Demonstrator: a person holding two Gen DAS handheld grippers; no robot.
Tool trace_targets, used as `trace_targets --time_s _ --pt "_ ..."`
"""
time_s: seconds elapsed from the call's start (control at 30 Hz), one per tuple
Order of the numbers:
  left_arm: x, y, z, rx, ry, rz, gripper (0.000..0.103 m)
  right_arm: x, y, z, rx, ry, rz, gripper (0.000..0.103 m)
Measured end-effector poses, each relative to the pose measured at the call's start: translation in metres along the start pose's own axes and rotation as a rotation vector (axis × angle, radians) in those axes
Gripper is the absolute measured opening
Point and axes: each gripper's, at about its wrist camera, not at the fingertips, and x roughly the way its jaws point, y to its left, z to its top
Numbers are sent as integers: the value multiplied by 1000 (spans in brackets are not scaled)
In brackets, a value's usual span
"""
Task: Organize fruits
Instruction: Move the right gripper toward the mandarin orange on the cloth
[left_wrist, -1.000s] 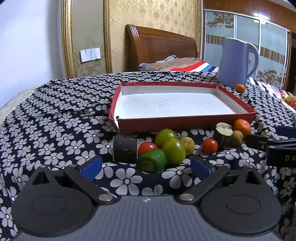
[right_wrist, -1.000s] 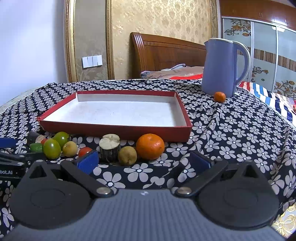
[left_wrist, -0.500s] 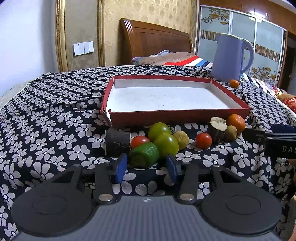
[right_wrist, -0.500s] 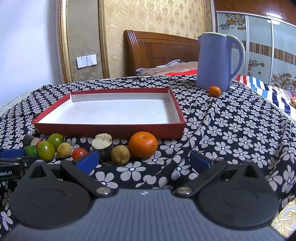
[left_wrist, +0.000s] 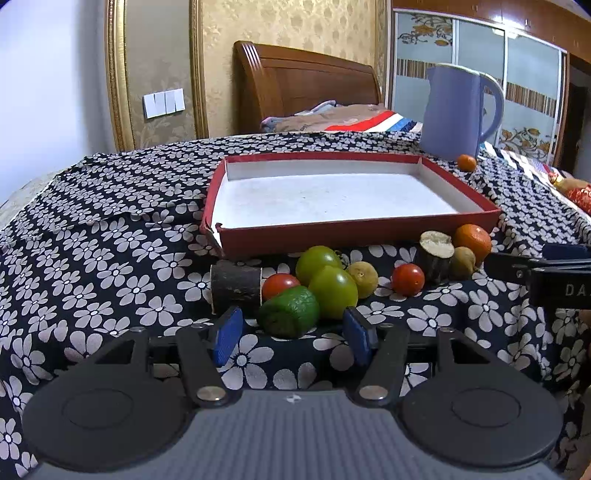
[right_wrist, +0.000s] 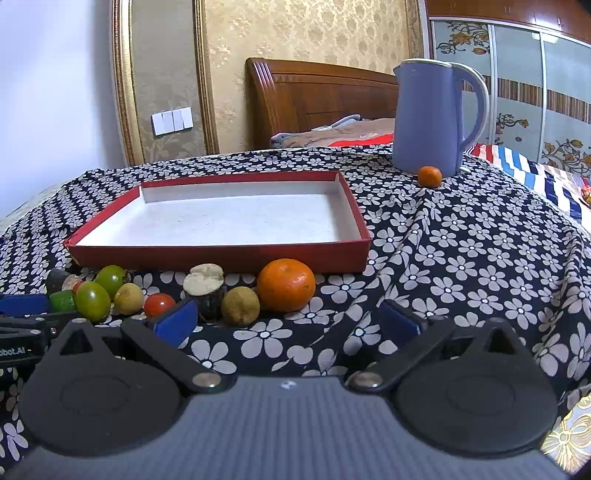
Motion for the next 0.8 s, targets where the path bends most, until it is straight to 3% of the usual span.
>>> trace_targets --time_s 0.1,0.23,0.53,0.7,0.8 --pt "1 3 0 -13 7 -10 60 0 2 -1 -7 4 6 103" --pt "-1 5 0 -22 1 -7 69 -1 4 0 -35 5 2 103" --pt "2 6 1 -13 0 5 70 -6 -12 -1 -33 9 -15 103" --pt "5 7 1 -26 8 -1 70 2 -6 3 -67 18 20 85" --pt "6 7 0 -26 10 -2 70 13 -8 11 -75 20 -3 82"
